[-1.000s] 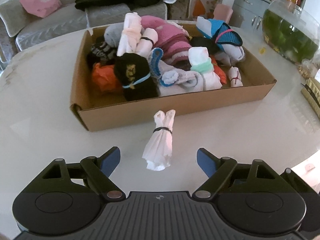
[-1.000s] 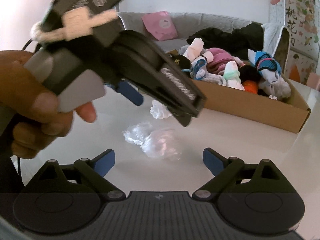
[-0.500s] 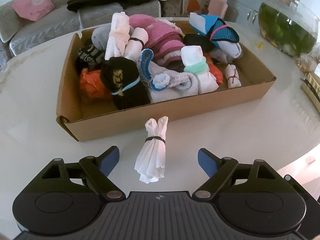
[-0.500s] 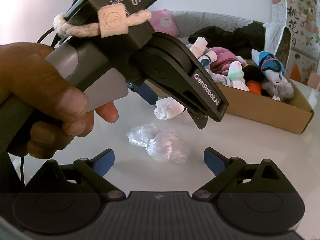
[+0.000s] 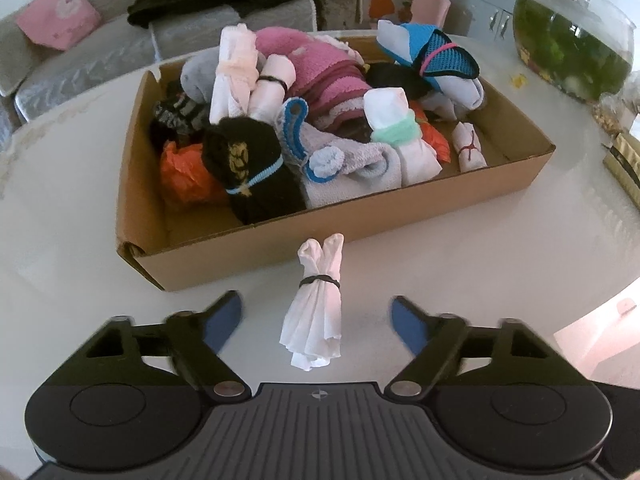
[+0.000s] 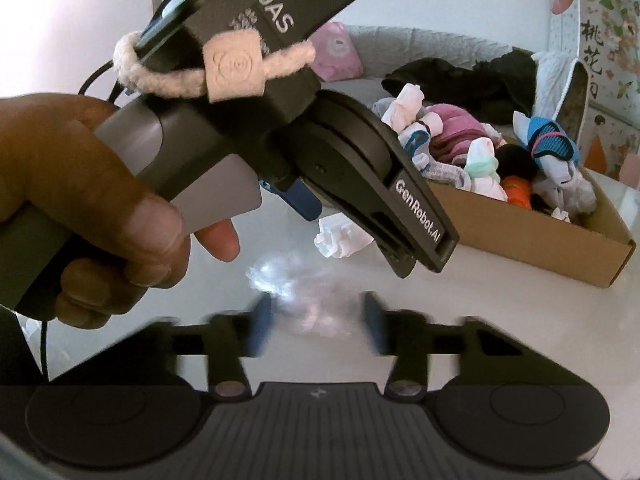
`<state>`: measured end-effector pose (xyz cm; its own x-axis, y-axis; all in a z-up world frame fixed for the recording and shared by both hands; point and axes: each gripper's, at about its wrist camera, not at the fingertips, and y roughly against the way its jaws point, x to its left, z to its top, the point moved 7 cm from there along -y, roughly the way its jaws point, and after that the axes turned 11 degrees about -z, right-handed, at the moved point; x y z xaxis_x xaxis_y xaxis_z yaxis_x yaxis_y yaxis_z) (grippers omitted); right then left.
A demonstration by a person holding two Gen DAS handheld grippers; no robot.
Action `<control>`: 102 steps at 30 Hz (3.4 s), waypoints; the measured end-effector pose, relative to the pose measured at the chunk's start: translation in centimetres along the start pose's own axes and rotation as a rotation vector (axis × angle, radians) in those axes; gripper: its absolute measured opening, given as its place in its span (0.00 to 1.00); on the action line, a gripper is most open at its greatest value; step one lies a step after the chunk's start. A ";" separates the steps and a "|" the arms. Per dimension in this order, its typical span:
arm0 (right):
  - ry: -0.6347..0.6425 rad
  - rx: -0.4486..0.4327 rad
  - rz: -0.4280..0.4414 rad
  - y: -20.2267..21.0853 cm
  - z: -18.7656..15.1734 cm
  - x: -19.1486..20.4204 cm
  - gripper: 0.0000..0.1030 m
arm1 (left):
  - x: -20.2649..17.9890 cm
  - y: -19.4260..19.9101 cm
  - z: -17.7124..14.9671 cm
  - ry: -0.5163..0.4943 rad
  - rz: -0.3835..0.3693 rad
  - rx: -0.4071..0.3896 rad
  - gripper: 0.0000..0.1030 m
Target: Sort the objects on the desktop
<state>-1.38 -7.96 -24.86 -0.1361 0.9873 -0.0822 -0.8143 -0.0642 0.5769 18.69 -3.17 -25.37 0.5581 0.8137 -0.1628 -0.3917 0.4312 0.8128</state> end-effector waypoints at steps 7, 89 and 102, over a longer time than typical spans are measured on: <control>0.002 -0.009 0.029 -0.3 0.4 -0.4 0.27 | 0.0 0.6 0.1 0.035 -0.075 0.000 0.25; -0.130 -0.170 -0.113 1.8 14.4 -14.0 0.70 | 0.9 5.4 9.4 0.095 0.044 -0.165 1.00; -0.236 -0.248 -0.124 10.0 11.5 -14.0 0.91 | -3.2 11.5 7.7 0.028 0.136 -0.251 1.00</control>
<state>-1.12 -20.75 -8.63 0.0832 0.9942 0.0675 -0.9326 0.0538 0.3569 18.01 -3.85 -11.19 0.4685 0.8799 -0.0801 -0.6325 0.3973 0.6649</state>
